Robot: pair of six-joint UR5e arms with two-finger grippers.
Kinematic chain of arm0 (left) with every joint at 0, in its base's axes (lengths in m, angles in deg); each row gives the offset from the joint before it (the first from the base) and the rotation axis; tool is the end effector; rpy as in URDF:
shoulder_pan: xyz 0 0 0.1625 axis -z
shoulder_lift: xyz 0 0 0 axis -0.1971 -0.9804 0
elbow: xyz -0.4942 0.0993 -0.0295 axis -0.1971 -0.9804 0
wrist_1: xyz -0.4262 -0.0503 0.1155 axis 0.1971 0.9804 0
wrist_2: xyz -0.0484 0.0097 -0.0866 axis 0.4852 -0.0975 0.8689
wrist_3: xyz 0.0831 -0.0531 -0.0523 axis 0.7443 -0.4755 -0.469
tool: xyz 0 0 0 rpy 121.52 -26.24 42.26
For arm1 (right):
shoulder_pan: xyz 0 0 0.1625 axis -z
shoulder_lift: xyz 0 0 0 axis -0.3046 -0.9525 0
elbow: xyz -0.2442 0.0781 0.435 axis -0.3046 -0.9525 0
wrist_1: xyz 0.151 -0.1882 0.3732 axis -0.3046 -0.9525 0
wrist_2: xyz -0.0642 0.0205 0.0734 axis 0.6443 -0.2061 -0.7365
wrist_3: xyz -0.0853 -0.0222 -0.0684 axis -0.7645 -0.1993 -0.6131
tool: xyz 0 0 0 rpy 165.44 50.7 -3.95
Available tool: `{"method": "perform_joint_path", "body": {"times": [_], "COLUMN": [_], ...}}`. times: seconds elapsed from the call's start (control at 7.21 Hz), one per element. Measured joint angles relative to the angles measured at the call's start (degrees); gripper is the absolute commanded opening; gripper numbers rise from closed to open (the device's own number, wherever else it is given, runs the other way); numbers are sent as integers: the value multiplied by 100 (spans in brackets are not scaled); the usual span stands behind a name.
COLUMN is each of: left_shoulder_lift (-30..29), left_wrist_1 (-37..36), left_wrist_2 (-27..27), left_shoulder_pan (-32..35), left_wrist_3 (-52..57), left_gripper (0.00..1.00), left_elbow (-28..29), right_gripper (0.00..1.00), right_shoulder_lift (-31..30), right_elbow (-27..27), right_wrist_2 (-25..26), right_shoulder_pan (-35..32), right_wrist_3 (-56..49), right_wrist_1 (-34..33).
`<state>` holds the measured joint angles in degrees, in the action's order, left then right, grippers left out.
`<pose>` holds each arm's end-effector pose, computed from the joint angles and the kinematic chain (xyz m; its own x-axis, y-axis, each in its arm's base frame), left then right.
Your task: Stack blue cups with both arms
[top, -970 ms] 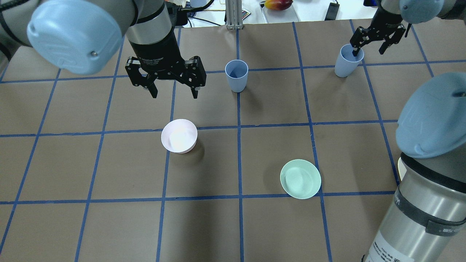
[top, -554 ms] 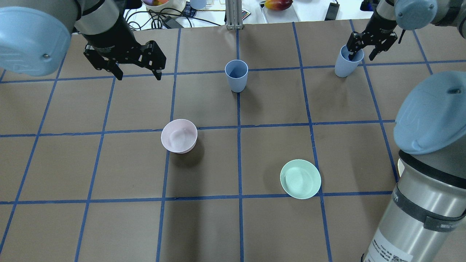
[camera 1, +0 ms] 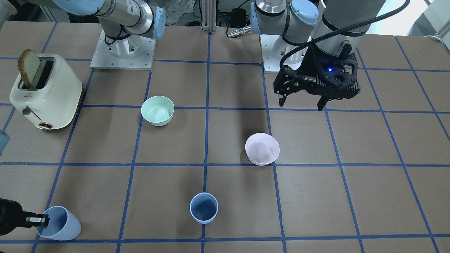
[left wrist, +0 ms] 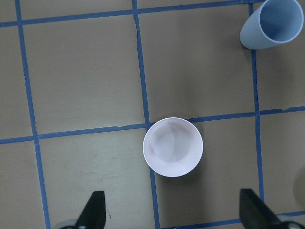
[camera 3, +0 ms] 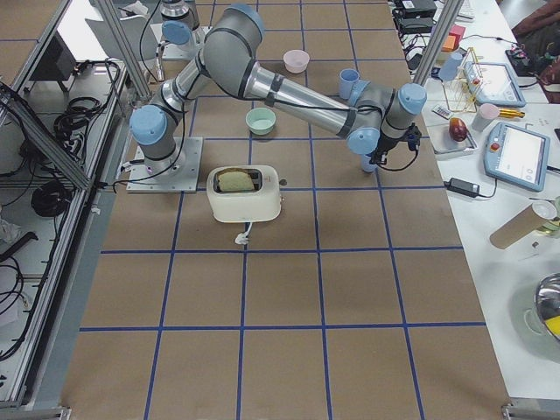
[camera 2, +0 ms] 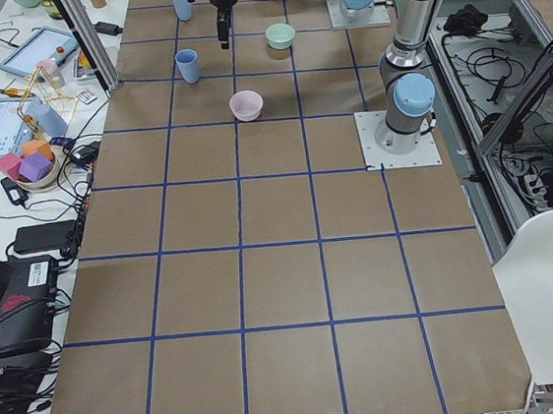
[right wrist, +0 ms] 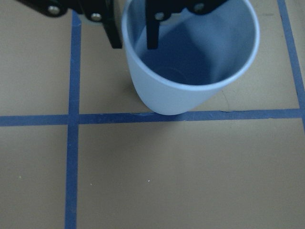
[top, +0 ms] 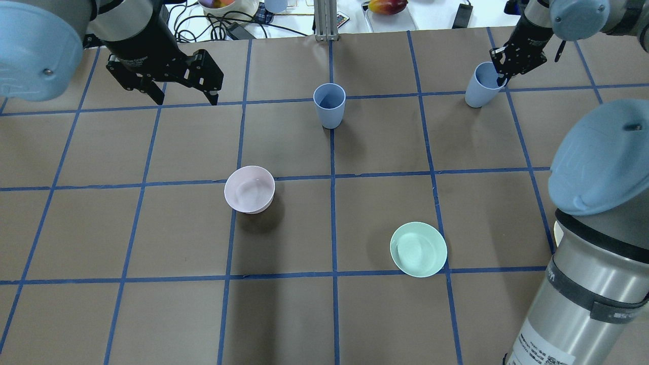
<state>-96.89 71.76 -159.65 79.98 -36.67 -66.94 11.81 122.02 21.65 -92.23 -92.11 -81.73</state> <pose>-0.1499 -0.5603 0.5662 -0.9956 0.0900 0.0246 0.0876 0.9926 -0.0845 -0.0895 -0.8456 0.3034 -0.9947 0.0711 -0.0737 0.0661 0.9955 0.0678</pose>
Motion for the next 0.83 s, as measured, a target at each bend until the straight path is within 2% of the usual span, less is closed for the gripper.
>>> {"method": "perform_joint_path", "body": {"times": [0.14,0.42,0.55,0.83], "left_shoulder_lift": [15,26,28,35], "left_wrist_1": [4,7,7,7], "left_wrist_2": [-3,-10,-12,-13], "left_shoulder_pan": [3,6,7,7], "left_wrist_3": [1,2,2,2], "left_gripper": [100,100,100,100], "left_elbow": [4,5,4,4], "right_gripper": [0,0,0,0], "right_shoulder_lift": [-124,-670,-911,-1296], "right_elbow": [1,-8,-13,-20], "right_wrist_2": [9,-29,-53,-56], "right_shoulder_pan": [-20,-263,-569,-1447], "right_wrist_3": [61,331,724,1921], "right_wrist_1": [145,871,1216,1466]}}
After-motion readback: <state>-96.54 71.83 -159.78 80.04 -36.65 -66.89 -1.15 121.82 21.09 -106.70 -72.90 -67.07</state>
